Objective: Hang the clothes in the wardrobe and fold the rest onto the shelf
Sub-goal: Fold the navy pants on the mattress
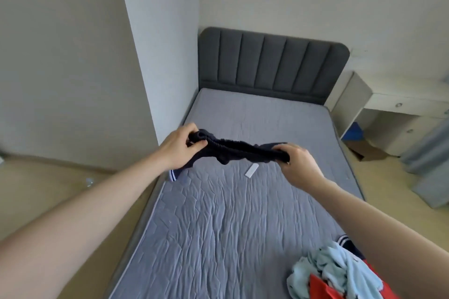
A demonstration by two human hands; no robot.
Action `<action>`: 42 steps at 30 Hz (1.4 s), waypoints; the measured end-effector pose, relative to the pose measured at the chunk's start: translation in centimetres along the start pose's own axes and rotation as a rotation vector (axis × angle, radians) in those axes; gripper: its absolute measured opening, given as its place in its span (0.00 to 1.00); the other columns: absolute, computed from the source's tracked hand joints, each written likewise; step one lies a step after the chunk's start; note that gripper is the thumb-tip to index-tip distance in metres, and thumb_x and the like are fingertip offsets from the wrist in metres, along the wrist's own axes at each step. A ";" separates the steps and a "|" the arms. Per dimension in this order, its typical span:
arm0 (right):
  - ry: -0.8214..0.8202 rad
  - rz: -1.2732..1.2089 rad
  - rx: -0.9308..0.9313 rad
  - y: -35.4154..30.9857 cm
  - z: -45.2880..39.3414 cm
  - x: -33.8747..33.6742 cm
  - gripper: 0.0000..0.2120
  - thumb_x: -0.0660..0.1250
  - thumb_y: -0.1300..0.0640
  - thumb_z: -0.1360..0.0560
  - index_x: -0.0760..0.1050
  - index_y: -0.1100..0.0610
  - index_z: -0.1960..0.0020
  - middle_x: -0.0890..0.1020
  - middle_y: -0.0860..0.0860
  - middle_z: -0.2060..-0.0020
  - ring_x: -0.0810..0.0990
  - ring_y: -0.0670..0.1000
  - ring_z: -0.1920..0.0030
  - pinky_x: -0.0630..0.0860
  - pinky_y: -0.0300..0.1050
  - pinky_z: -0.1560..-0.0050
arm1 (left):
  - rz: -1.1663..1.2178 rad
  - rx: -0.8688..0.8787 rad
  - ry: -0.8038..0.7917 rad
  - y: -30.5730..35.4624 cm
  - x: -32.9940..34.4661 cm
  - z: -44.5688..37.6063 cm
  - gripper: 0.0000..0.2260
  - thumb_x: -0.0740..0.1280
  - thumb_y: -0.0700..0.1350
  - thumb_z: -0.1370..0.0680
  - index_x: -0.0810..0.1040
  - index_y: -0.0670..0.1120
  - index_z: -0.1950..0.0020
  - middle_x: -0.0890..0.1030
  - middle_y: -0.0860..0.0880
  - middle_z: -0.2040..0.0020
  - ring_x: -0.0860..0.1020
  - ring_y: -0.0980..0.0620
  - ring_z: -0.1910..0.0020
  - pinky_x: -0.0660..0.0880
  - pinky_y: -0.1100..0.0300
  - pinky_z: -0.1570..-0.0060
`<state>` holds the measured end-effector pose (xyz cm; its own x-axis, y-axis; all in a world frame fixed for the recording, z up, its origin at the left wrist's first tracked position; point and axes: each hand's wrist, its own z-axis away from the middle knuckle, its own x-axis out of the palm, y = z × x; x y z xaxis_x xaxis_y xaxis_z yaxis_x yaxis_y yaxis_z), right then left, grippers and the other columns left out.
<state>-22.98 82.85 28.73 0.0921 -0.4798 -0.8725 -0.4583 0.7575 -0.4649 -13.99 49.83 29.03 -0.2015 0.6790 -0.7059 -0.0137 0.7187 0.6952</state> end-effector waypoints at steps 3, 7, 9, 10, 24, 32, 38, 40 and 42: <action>-0.154 -0.014 0.086 4.4 3.9 8.7 0.13 0.67 0.62 0.22 0.81 0.50 0.40 0.82 0.47 0.45 0.81 0.53 0.47 0.72 0.43 0.51 | -0.028 -0.137 -0.160 -6.5 7.1 4.4 0.11 0.69 0.57 0.21 0.72 0.52 0.54 0.78 0.51 0.57 0.77 0.47 0.57 0.74 0.51 0.56; -0.344 -0.006 0.194 10.2 10.6 20.8 0.14 0.66 0.60 0.21 0.80 0.48 0.39 0.80 0.43 0.45 0.81 0.51 0.44 0.73 0.42 0.49 | -0.021 -0.257 -0.330 -14.5 16.8 10.9 0.14 0.70 0.54 0.21 0.71 0.46 0.55 0.76 0.52 0.58 0.74 0.50 0.59 0.71 0.53 0.56; -0.461 0.022 0.210 12.9 14.2 26.2 0.16 0.66 0.60 0.22 0.80 0.48 0.37 0.81 0.44 0.44 0.80 0.51 0.42 0.73 0.41 0.46 | -0.037 -0.322 -0.408 -18.0 21.4 14.5 0.15 0.71 0.54 0.21 0.70 0.46 0.55 0.75 0.53 0.58 0.71 0.52 0.61 0.71 0.52 0.55; -0.514 0.034 0.214 14.0 16.0 28.6 0.17 0.66 0.61 0.23 0.80 0.47 0.37 0.81 0.44 0.44 0.79 0.51 0.41 0.72 0.41 0.44 | -0.053 -0.348 -0.448 -19.7 23.6 16.4 0.15 0.72 0.54 0.22 0.69 0.46 0.55 0.74 0.53 0.58 0.71 0.52 0.60 0.71 0.53 0.55; -0.928 0.152 0.283 23.0 36.1 50.9 0.22 0.62 0.49 0.18 0.69 0.40 0.24 0.68 0.40 0.28 0.60 0.47 0.24 0.67 0.40 0.29 | -0.251 -0.576 -0.757 -36.2 45.1 37.8 0.18 0.73 0.58 0.26 0.65 0.53 0.55 0.69 0.58 0.49 0.72 0.53 0.61 0.70 0.53 0.60; -1.162 0.121 0.363 23.1 40.0 54.9 0.27 0.62 0.49 0.20 0.63 0.46 0.21 0.55 0.48 0.20 0.48 0.56 0.19 0.61 0.51 0.22 | -0.127 -0.898 -0.578 -37.3 49.4 40.8 0.12 0.70 0.43 0.29 0.70 0.52 0.51 0.51 0.51 0.23 0.80 0.47 0.47 0.71 0.58 0.51; -1.006 0.017 0.500 23.7 39.3 55.2 0.25 0.63 0.53 0.21 0.68 0.49 0.24 0.71 0.44 0.28 0.62 0.50 0.25 0.61 0.40 0.26 | 0.228 -1.395 0.022 -36.4 51.9 39.6 0.33 0.80 0.45 0.32 0.63 0.46 0.36 0.62 0.48 0.34 0.75 0.44 0.45 0.72 0.53 0.43; -0.990 -0.026 0.580 23.8 38.5 55.0 0.23 0.64 0.54 0.22 0.71 0.50 0.26 0.75 0.46 0.32 0.67 0.51 0.28 0.65 0.41 0.29 | 0.294 -1.494 0.058 -36.1 52.2 39.3 0.36 0.79 0.41 0.31 0.62 0.42 0.30 0.69 0.45 0.32 0.77 0.40 0.40 0.74 0.48 0.38; -0.929 -0.098 0.688 24.1 37.5 54.3 0.21 0.64 0.56 0.22 0.74 0.51 0.29 0.78 0.46 0.35 0.73 0.51 0.32 0.70 0.41 0.34 | 0.228 -1.418 0.043 -34.7 52.2 38.5 0.26 0.74 0.38 0.31 0.67 0.44 0.36 0.73 0.45 0.38 0.77 0.39 0.42 0.75 0.45 0.39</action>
<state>4.09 91.65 -35.52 0.8451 -0.2560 -0.4693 0.1379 0.9526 -0.2712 13.66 66.11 -37.20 -0.3605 0.7337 -0.5760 -0.9189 -0.1730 0.3546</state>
